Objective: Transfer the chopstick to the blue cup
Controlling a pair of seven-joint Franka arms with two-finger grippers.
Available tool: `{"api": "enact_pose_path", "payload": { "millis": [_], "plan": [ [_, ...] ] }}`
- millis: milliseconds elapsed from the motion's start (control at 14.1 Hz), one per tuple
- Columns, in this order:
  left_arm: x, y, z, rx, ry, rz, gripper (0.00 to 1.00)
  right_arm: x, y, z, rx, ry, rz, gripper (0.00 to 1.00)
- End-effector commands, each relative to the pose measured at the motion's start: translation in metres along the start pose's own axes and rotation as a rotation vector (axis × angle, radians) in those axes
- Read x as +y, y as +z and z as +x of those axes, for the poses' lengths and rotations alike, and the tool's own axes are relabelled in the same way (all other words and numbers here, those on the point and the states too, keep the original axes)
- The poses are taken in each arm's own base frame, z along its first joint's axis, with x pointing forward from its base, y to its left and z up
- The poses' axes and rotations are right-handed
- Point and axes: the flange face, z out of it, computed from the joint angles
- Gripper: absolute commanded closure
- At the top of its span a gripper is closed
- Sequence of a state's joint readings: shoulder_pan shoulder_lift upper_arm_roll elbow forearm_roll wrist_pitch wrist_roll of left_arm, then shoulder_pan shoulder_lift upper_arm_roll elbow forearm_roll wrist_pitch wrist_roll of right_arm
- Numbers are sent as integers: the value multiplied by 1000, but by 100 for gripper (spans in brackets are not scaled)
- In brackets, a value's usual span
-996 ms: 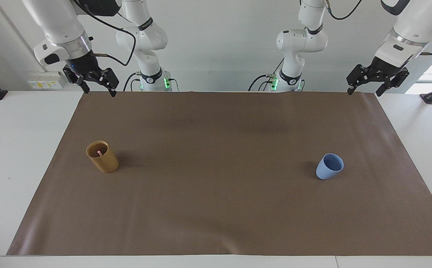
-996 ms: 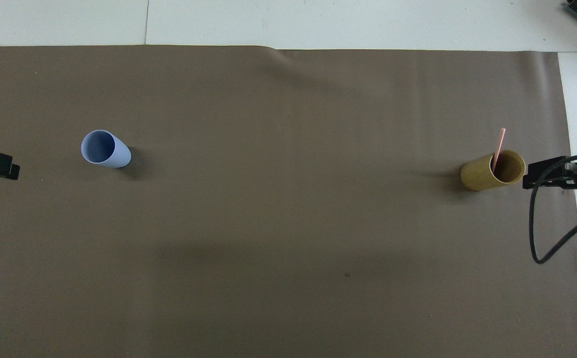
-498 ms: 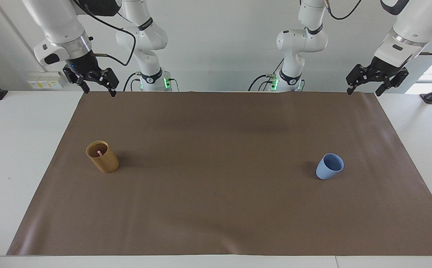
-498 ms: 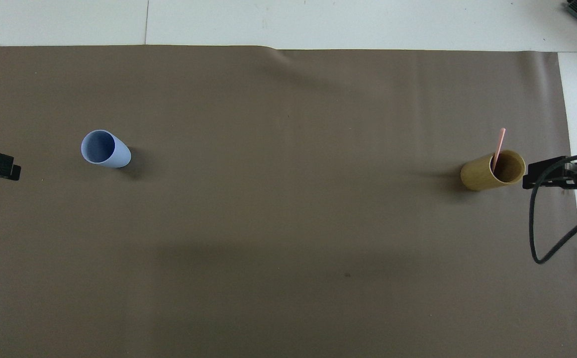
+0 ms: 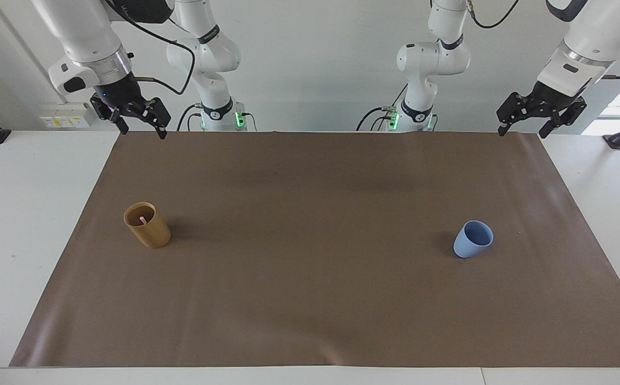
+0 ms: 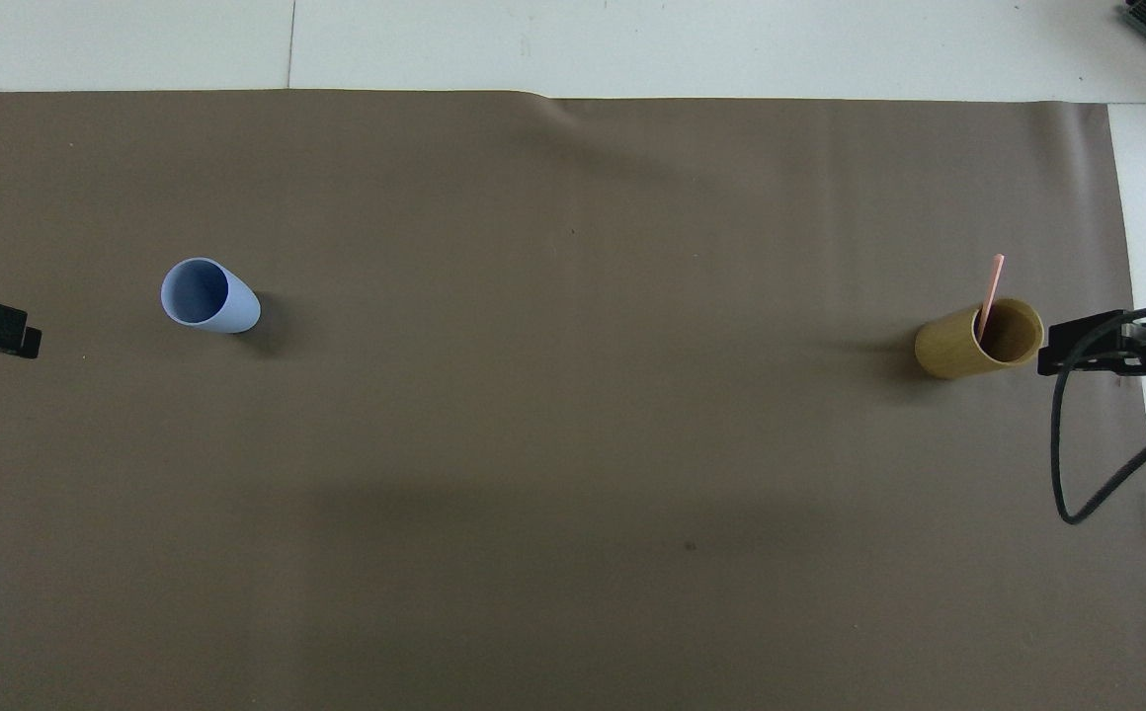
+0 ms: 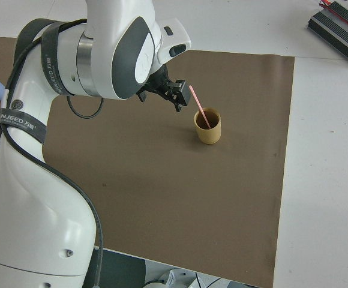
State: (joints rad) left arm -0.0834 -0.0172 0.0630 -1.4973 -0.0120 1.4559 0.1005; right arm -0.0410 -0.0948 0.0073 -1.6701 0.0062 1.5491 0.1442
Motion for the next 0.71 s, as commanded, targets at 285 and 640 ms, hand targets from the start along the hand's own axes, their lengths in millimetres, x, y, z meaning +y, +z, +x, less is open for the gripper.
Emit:
{"api": "enact_pose_path", "payload": {
  "millis": [285, 640],
  "plan": [
    [-8, -3, 1, 60, -1, 15, 0, 2, -3, -2, 12, -20, 1, 0],
    [-21, 43, 15, 78, 28, 19, 0, 2, -3, -2, 14, -20, 1, 0]
  ]
}}
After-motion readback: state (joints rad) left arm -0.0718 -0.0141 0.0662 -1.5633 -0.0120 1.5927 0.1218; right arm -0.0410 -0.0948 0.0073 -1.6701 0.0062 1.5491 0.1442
